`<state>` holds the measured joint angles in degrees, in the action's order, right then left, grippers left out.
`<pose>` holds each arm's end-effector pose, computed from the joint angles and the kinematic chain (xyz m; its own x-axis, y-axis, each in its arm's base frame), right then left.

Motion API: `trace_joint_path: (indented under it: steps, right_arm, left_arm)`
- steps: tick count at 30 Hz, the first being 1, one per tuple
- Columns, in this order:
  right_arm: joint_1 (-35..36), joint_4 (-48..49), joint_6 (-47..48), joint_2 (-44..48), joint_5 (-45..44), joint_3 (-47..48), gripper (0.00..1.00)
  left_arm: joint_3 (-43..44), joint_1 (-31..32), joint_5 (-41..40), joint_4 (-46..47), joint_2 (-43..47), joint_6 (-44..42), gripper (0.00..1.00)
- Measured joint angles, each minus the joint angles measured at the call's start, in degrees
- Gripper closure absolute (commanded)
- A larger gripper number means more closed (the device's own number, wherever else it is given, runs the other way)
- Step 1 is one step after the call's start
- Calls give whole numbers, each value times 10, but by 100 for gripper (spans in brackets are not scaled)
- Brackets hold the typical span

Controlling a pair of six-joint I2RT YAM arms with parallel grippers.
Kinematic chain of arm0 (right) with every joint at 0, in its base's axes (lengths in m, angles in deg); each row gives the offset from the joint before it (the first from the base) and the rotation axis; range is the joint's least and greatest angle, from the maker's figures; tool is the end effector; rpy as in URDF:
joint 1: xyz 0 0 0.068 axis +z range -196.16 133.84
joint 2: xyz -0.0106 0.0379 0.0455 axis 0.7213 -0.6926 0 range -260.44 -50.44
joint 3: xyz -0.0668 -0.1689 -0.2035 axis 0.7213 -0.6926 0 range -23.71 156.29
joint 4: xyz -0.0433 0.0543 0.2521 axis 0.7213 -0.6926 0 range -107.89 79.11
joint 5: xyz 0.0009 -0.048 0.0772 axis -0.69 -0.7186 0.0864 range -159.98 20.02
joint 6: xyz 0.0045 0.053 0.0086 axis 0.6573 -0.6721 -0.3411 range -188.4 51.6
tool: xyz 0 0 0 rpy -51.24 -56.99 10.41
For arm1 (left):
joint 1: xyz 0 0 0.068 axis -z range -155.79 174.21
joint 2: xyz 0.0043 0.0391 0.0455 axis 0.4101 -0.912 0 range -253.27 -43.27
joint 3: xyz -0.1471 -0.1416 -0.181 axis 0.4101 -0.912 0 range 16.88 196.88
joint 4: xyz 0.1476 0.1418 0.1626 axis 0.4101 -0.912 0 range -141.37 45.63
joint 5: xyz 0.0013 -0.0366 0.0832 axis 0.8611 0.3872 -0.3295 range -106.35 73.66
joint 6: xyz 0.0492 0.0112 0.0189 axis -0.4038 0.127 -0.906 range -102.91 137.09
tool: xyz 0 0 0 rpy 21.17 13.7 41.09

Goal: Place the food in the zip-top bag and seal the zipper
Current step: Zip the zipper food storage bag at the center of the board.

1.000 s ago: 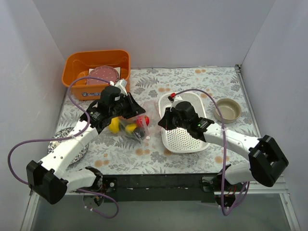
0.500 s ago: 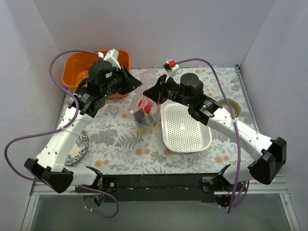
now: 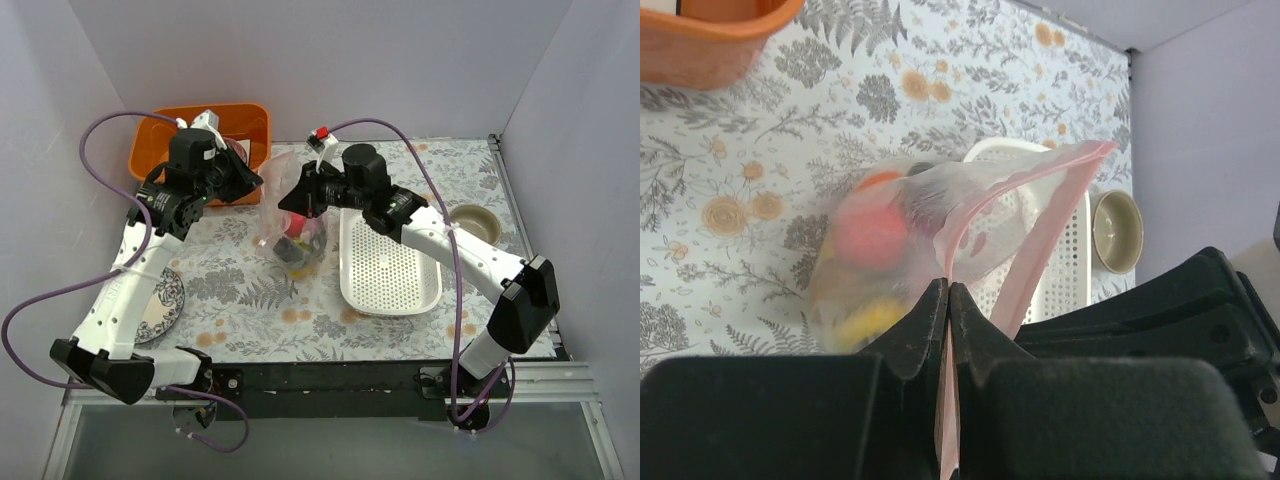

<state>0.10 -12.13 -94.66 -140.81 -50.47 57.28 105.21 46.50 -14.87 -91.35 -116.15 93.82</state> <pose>0.2533 0.2820 0.3770 -0.5158 0.0640 -0.8543 -0.7580 0.4306 0.4900 0.2363 -0.0978 0.4316 -0.4999 -0.8466 -0.1826 -0.3792 0.4035 -0.8327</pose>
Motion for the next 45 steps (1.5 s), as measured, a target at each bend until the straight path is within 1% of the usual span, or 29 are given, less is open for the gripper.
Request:
trace_joint_path:
  steps: [4,8,11,13,15,17,21,25,29,31,34,36,37,38,41,42,45]
  right_arm:
    - [1,17,-17,-19,29,43,99]
    - [2,56,-41,-29,48,55,98]
    - [2,71,-56,-30,49,51,98]
    - [2,90,-63,-30,45,31,98]
    - [1,104,-69,-27,41,-10,98]
    - [1,118,-77,-26,36,-70,98]
    - [-1,117,-94,-26,24,-186,99]
    - [-1,118,-100,-13,6,-242,99]
    - [-1,126,-105,37,-25,-271,98]
    - [-1,131,-107,59,-42,-275,98]
    - [-1,143,-115,83,-66,-285,99]
    - [-1,144,-124,91,-83,-296,99]
    - [-1,143,-127,93,-90,-302,99]
    - [-1,142,-131,93,-96,-308,99]
    - [-1,140,-145,94,-112,-326,99]
    - [-1,139,-149,94,-118,-332,99]
    - [-1,134,-157,97,-127,-343,99]
  left_arm:
    - [42,-5,-6,-11,1,-14,100]
    - [101,-8,0,-19,-9,-26,100]
    - [99,-9,19,-7,-8,-34,100]
    - [68,-10,39,10,-5,-37,100]
    - [23,-10,61,23,-4,-38,100]
    - [-49,-10,90,46,-1,-39,100]
    - [-188,-11,148,78,-3,-28,100]
    - [-244,-10,186,102,-2,-14,100]
    - [-252,-10,229,134,1,-7,77]
    - [-252,-10,259,154,2,-7,63]
    - [-252,-7,302,176,2,-9,51]
    - [-253,-5,322,188,3,-8,48]
    - [-253,-4,326,191,6,-7,42]
    - [-259,-3,326,197,14,-3,41]
    - [-280,-3,308,201,58,12,38]
    - [-287,-3,298,202,77,20,35]
    - [-305,-3,271,200,130,47,34]
